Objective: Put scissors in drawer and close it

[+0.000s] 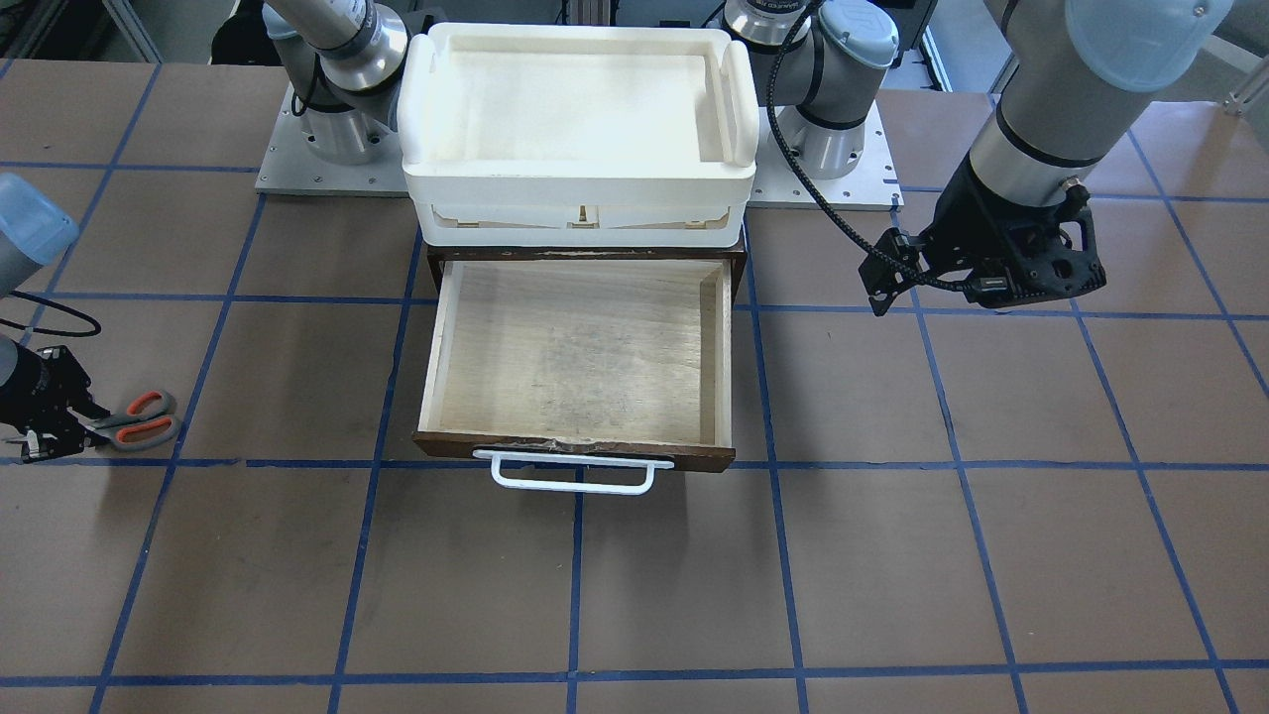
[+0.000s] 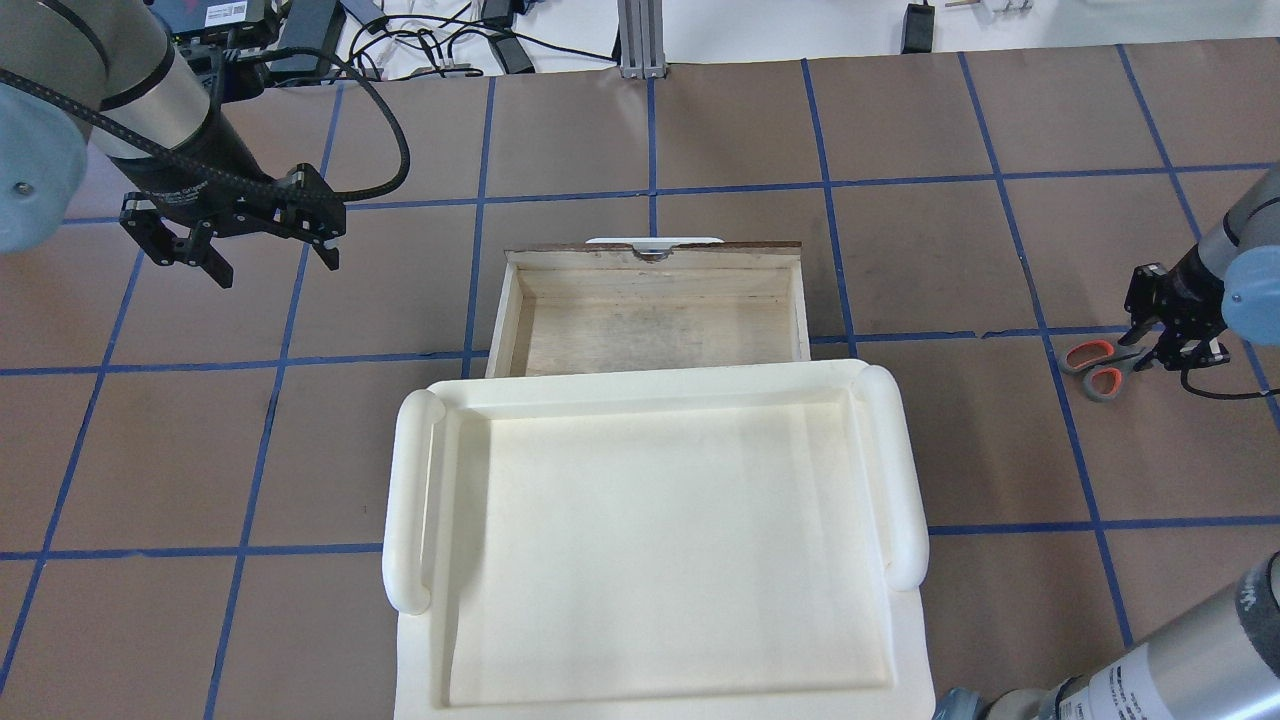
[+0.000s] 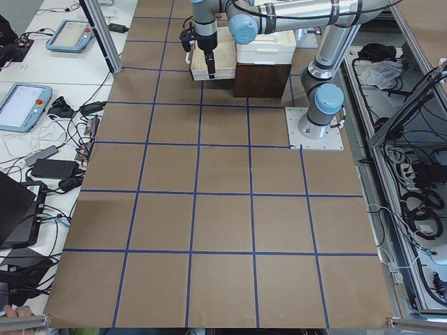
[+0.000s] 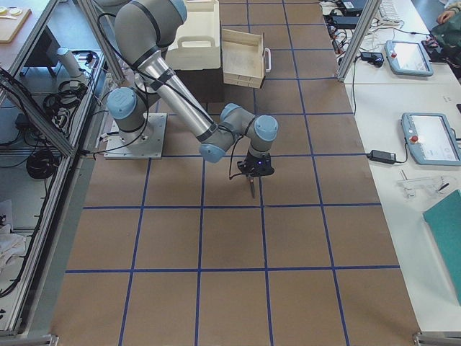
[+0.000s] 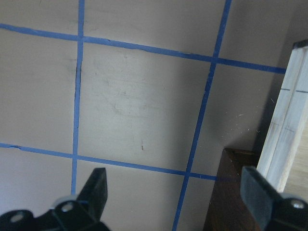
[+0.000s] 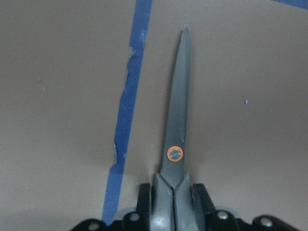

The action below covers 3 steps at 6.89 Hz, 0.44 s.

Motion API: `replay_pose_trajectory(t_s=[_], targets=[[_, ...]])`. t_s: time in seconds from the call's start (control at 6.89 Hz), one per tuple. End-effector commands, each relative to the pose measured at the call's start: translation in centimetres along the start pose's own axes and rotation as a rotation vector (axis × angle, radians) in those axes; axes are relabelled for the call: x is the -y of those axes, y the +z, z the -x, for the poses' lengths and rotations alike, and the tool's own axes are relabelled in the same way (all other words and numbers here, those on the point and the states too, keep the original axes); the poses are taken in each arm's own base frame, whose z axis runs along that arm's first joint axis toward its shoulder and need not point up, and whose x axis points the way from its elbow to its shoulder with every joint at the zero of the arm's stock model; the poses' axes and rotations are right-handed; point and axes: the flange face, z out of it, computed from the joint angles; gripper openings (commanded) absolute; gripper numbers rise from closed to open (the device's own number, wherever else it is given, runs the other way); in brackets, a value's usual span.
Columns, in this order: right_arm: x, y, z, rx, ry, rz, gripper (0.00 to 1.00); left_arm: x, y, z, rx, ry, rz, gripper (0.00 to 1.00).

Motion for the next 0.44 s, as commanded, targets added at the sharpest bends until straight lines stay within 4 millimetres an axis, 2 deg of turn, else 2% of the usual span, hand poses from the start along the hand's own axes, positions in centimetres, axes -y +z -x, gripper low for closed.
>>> replay_pose_trajectory(t_s=[0.0,0.15,0.29], targets=[[0.2,-0.5,0.2,0.011,0.011,-0.01,0.0,-0.2,-0.9,0.3,0.013,0.001,-0.049,1.0],[0.3,-0.9,0.4,0.018,0.01,-0.019,0.0,-0.9,-1.4,1.5,0.081,-0.003,0.002,1.0],[0.4,-0.7,0.5,0.011,0.007,-0.01,0.0,-0.7,-1.0,1.4,0.1,-0.002,0.016,1.0]])
